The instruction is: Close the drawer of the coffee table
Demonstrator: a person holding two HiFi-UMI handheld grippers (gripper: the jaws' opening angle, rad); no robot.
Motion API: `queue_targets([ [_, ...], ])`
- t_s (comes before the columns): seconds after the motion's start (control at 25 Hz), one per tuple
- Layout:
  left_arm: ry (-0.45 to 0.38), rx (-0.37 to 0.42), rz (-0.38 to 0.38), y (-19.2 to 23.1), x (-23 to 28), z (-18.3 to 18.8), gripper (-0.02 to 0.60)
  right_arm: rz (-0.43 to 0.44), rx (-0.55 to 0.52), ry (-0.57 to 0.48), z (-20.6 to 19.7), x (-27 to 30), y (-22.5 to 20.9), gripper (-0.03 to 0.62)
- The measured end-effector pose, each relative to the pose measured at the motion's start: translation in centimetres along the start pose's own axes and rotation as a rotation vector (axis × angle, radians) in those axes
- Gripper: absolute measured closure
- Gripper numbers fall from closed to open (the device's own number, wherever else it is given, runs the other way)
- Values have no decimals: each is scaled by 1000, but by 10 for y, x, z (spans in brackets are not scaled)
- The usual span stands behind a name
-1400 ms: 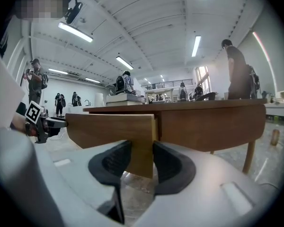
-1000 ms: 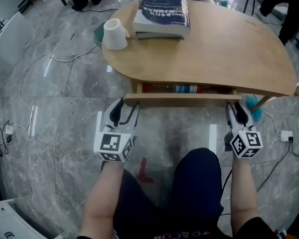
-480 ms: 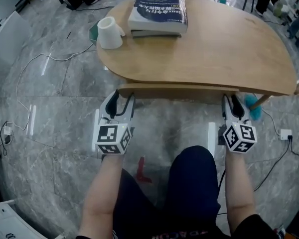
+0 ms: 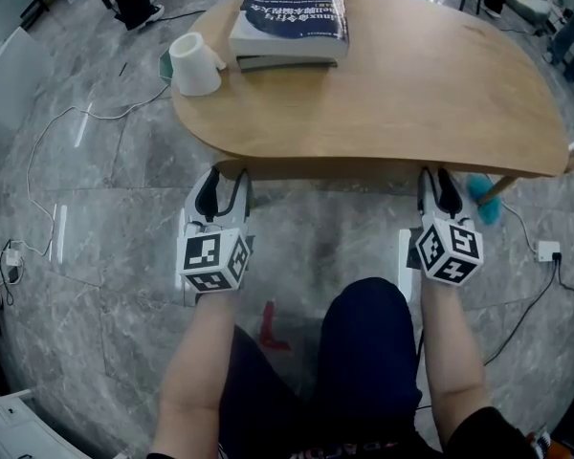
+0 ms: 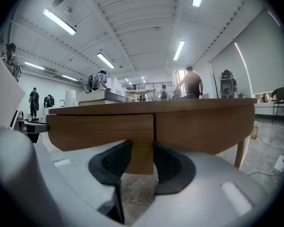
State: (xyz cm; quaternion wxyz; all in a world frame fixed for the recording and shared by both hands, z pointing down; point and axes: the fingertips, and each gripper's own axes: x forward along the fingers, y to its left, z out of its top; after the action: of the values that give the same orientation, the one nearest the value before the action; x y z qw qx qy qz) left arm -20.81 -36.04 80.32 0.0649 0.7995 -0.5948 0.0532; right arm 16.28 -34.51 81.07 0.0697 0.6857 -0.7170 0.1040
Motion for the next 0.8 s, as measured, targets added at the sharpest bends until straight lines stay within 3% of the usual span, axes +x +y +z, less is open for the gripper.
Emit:
queue_targets([
  [0.8, -11, -28, 65, 5, 19, 2, 382, -93, 33, -10, 4, 19, 3, 476],
])
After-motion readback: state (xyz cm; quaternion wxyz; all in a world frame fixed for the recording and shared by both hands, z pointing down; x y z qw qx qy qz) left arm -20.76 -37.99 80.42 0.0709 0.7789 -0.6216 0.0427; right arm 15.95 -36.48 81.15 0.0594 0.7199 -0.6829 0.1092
